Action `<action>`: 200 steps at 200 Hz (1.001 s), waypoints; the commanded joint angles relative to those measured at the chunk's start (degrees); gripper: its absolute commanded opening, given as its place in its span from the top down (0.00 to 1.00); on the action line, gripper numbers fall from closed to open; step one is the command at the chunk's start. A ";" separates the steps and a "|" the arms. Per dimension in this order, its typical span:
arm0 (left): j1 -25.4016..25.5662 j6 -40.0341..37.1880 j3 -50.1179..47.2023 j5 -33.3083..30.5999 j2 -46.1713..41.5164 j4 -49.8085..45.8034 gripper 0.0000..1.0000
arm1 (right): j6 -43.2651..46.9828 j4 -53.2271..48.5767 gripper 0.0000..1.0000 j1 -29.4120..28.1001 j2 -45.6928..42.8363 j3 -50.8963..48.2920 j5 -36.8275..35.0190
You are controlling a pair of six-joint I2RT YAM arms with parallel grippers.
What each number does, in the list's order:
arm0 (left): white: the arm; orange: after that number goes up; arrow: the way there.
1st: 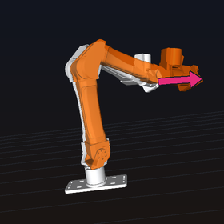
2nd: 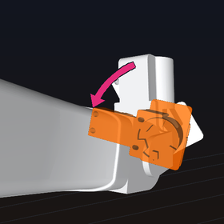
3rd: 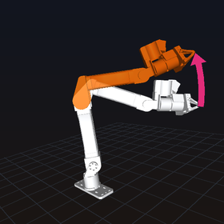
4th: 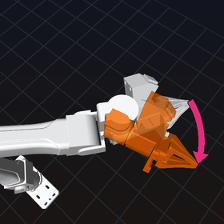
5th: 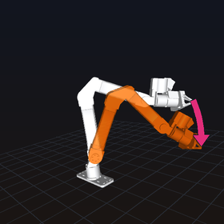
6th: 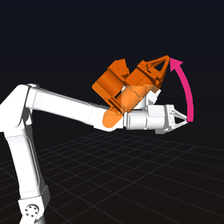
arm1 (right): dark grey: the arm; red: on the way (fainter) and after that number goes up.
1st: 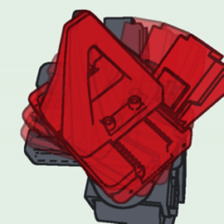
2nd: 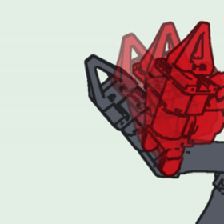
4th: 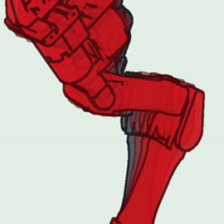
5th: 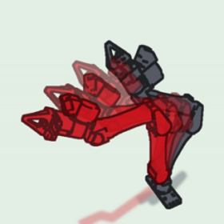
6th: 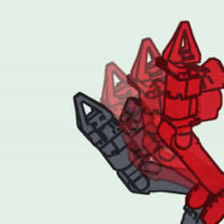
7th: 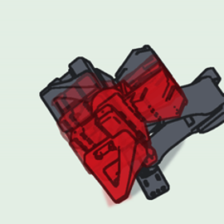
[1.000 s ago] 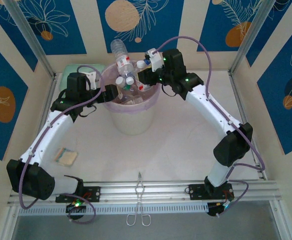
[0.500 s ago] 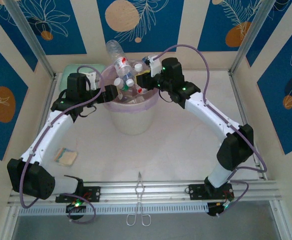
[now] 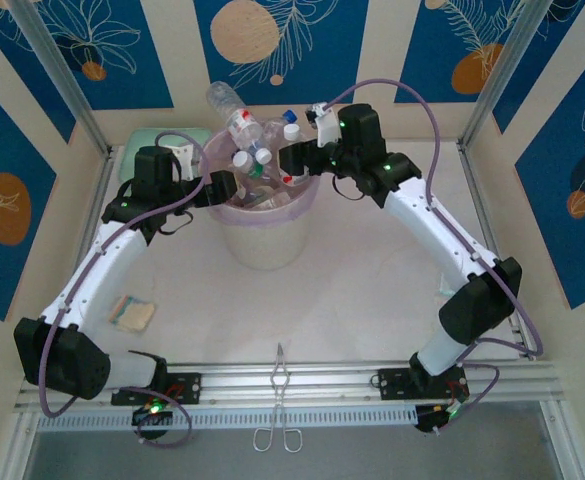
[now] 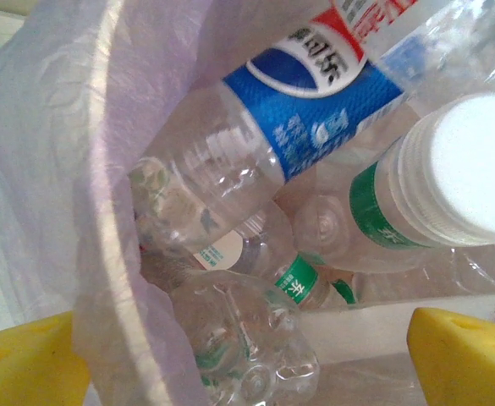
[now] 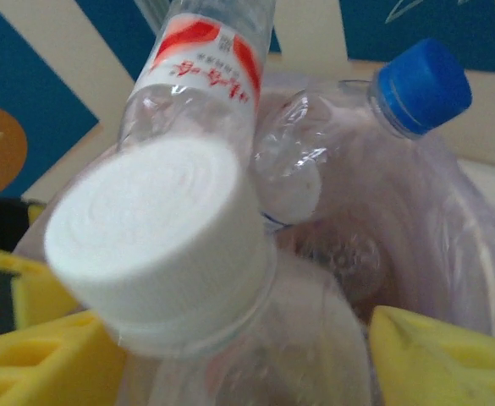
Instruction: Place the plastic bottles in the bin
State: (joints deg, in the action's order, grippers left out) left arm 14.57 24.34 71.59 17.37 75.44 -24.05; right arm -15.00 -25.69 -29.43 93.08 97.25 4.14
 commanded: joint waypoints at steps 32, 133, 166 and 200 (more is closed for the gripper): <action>-0.13 -1.64 0.57 2.99 -1.26 0.06 0.07 | 3.21 -14.96 0.25 0.69 1.62 14.38 1.14; -0.06 -1.93 -0.01 2.75 -1.83 -0.67 0.07 | 4.16 -20.80 0.64 -2.46 16.62 30.94 -9.21; -0.14 -2.17 -0.05 2.60 -2.10 -0.97 0.07 | 0.44 -10.56 0.72 -4.06 7.94 7.46 -10.12; -0.11 -2.19 0.04 2.83 -2.05 -0.92 0.07 | -4.24 -5.61 0.74 -4.06 2.92 -4.41 -8.67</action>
State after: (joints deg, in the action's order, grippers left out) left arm 14.50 23.49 71.59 17.80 74.67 -24.91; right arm -15.97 -23.53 -34.22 93.67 100.73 -2.81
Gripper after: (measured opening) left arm 0.925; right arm 0.266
